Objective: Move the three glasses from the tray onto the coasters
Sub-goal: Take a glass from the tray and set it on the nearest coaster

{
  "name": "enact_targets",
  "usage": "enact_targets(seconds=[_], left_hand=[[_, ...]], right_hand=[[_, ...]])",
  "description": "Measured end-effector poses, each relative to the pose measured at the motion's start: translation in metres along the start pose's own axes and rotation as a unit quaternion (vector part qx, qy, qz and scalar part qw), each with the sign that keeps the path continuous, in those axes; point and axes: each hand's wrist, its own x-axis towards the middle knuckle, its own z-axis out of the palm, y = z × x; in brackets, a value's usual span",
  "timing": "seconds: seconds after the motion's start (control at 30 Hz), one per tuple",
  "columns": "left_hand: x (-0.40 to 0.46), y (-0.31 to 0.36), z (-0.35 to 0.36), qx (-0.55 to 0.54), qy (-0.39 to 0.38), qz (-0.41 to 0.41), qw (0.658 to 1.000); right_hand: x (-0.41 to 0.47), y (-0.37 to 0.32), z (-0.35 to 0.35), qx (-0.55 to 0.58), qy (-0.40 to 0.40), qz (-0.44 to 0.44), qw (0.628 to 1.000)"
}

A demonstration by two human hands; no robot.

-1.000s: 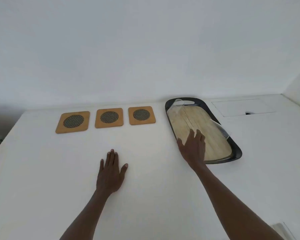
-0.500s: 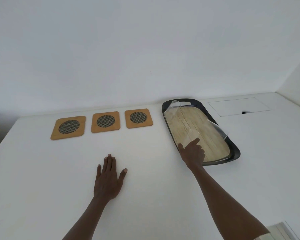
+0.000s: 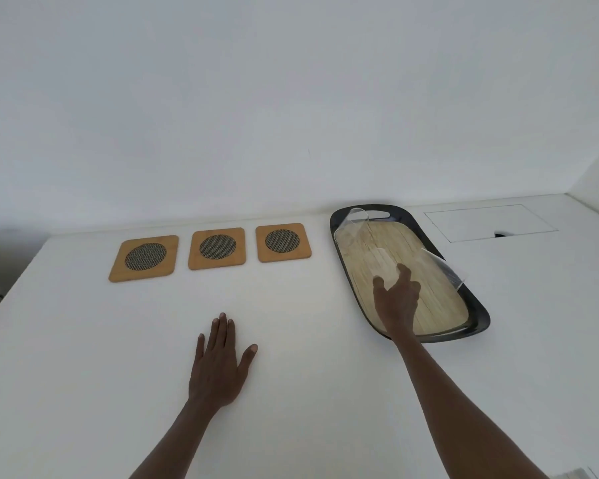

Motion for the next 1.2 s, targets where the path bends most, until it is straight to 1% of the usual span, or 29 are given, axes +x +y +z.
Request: enact_targets(seconds=[0.1, 0.17, 0.33, 0.4, 0.6, 0.8, 1.07, 1.2], left_hand=[[-0.001, 0.002, -0.001, -0.003, -0.002, 0.001, 1.000], [-0.001, 0.002, 0.000, -0.005, -0.002, 0.000, 1.000], [-0.001, 0.002, -0.002, 0.006, -0.007, -0.003, 1.000], [-0.001, 0.002, -0.002, 0.005, -0.005, -0.003, 1.000], [0.003, 0.002, -0.002, 0.003, -0.014, -0.003, 1.000], [0.014, 0.004, -0.003, -0.010, -0.019, -0.007, 1.000], [0.014, 0.004, -0.001, 0.006, -0.014, -0.008, 1.000], [0.014, 0.004, -0.001, 0.005, -0.018, -0.008, 1.000]], right_hand=[[0.002, -0.013, -0.002, 0.050, 0.029, -0.032, 0.998], [0.004, -0.025, -0.003, 0.075, 0.047, -0.034, 0.996], [0.010, -0.044, -0.008, 0.102, 0.066, -0.053, 0.991], [0.013, -0.047, -0.010, 0.102, 0.069, -0.066, 0.990], [0.027, -0.051, -0.015, 0.048, 0.109, -0.147, 0.982], [0.034, -0.061, -0.021, 0.061, 0.099, -0.166, 0.979], [0.040, -0.060, -0.019, 0.059, 0.070, -0.209, 0.974], [0.036, -0.064, -0.019, 0.080, 0.063, -0.206, 0.973]])
